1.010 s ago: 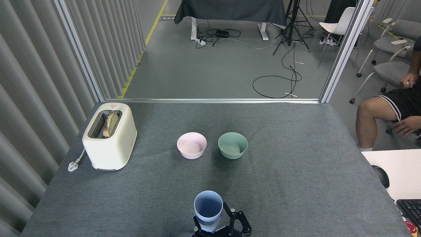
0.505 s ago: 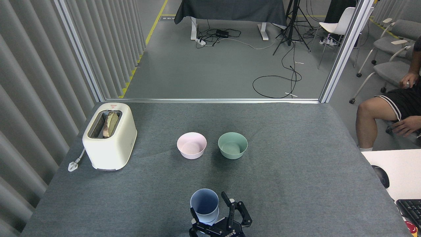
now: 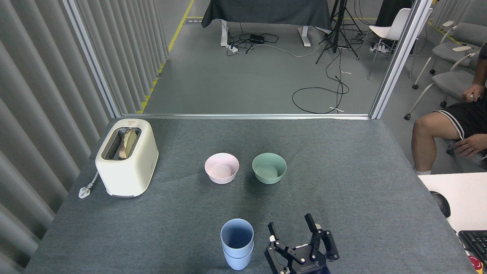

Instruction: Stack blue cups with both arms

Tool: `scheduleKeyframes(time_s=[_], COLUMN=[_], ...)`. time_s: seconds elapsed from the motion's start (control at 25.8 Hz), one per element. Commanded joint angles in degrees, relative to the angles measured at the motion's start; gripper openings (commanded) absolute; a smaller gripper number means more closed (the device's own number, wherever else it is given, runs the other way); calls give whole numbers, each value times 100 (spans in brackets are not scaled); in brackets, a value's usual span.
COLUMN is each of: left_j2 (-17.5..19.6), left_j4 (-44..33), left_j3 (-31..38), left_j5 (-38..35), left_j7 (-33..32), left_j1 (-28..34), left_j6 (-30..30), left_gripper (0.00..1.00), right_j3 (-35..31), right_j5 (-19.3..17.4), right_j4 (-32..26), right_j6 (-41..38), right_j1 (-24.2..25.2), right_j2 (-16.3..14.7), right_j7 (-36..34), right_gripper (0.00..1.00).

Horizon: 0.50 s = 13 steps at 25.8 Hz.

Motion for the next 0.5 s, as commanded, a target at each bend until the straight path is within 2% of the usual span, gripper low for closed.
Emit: scheduleKeyframes(time_s=[0.0, 0.08, 0.31, 0.47], left_j2=[1, 1, 1, 1], left_j4=[-149, -184, -158, -158], left_j3=[9, 9, 9, 26], left_j5=[-1, -1, -1, -1], left_j7=[0, -9, 0, 0], left_j1=[1, -17, -17, -8], left_j6=[10, 10, 10, 18], left_gripper=[100, 100, 100, 100], right_j3=[-664, -743, -725, -760], right_j5=[-112, -156, -709, -762], right_j4=[138, 191, 516, 525], right_j6=[-38, -56, -495, -504], right_j1=[368, 579, 940, 1212], right_j2=[-190, -287, -472, -621], right_j7=[-45, -115, -150, -150], right_gripper=[100, 100, 100, 100])
